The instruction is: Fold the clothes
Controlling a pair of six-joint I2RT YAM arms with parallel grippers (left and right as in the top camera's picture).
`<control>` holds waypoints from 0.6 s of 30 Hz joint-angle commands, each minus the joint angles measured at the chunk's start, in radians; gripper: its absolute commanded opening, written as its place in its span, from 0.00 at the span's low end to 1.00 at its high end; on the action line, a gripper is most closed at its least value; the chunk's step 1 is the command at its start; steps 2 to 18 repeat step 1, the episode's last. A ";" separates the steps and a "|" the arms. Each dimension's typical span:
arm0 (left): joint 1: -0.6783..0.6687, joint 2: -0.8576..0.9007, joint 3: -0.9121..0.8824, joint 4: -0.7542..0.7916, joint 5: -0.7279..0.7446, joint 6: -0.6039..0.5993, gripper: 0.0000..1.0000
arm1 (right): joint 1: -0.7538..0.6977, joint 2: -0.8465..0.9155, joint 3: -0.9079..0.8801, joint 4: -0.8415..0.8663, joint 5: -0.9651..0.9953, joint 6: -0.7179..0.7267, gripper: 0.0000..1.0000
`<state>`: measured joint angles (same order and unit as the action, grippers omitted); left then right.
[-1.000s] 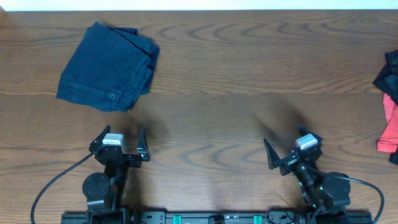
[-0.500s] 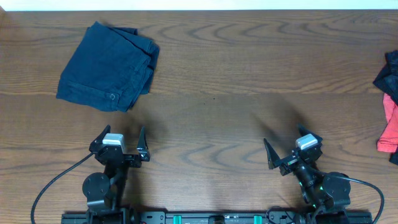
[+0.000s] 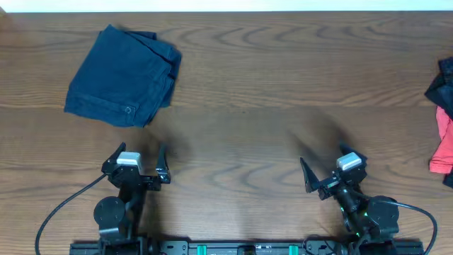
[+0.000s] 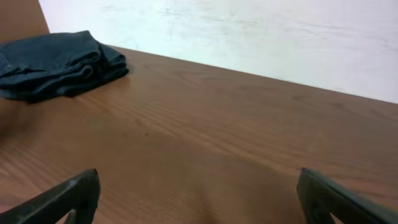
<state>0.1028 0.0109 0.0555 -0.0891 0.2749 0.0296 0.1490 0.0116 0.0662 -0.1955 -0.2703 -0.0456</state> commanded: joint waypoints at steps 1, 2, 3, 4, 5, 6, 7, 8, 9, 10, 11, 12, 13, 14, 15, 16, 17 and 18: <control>-0.004 -0.007 -0.029 -0.006 0.008 -0.004 0.98 | 0.008 -0.006 -0.004 0.002 -0.003 -0.012 0.99; -0.004 -0.007 -0.029 -0.006 0.008 -0.004 0.98 | 0.008 -0.006 -0.004 0.002 -0.003 -0.012 0.99; -0.004 -0.007 -0.029 -0.006 0.008 -0.004 0.98 | 0.008 -0.006 -0.004 0.002 -0.003 -0.012 0.99; -0.004 -0.007 -0.029 -0.006 0.008 -0.004 0.98 | 0.008 -0.006 -0.004 0.002 -0.003 -0.012 0.99; -0.004 -0.007 -0.029 -0.006 0.008 -0.004 0.98 | 0.008 -0.006 -0.004 0.002 -0.003 -0.012 0.99; -0.004 -0.007 -0.029 -0.006 0.008 -0.004 0.98 | 0.008 -0.006 -0.004 0.002 -0.003 -0.012 0.99; -0.004 -0.007 -0.029 -0.006 0.008 -0.004 0.98 | 0.008 -0.006 -0.004 0.002 -0.003 -0.012 0.99; -0.004 -0.007 -0.029 -0.006 0.008 -0.004 0.98 | 0.008 -0.006 -0.004 0.002 -0.003 -0.012 0.99; -0.004 -0.007 -0.029 -0.006 0.008 -0.004 0.98 | 0.008 -0.006 -0.004 0.002 -0.003 -0.012 0.99; -0.004 -0.007 -0.029 -0.006 0.008 -0.004 0.98 | 0.008 -0.006 -0.004 0.002 -0.003 -0.012 0.99; -0.004 -0.007 -0.029 -0.006 0.008 -0.004 0.98 | 0.008 -0.006 -0.004 0.002 -0.003 -0.012 0.99; -0.004 -0.007 -0.029 -0.006 0.008 -0.004 0.98 | 0.008 -0.006 -0.004 0.002 -0.003 -0.012 0.99; -0.004 -0.007 -0.029 -0.006 0.008 -0.004 0.98 | 0.008 -0.006 -0.004 0.002 -0.003 -0.012 0.99; -0.004 -0.007 -0.029 -0.006 0.008 -0.004 0.98 | 0.008 -0.006 -0.004 0.002 -0.003 -0.012 0.99; -0.004 -0.007 -0.029 -0.006 0.008 -0.004 0.98 | 0.008 -0.006 -0.004 0.002 -0.003 -0.012 0.99; -0.004 -0.007 -0.029 -0.006 0.008 -0.004 0.98 | 0.008 -0.006 -0.004 0.002 -0.003 -0.012 0.99; -0.004 -0.007 -0.029 -0.006 0.008 -0.004 0.98 | 0.008 -0.006 -0.004 0.002 -0.003 -0.012 0.99; -0.004 -0.007 -0.029 -0.006 0.008 -0.004 0.98 | 0.008 -0.006 -0.004 0.002 -0.003 -0.012 0.99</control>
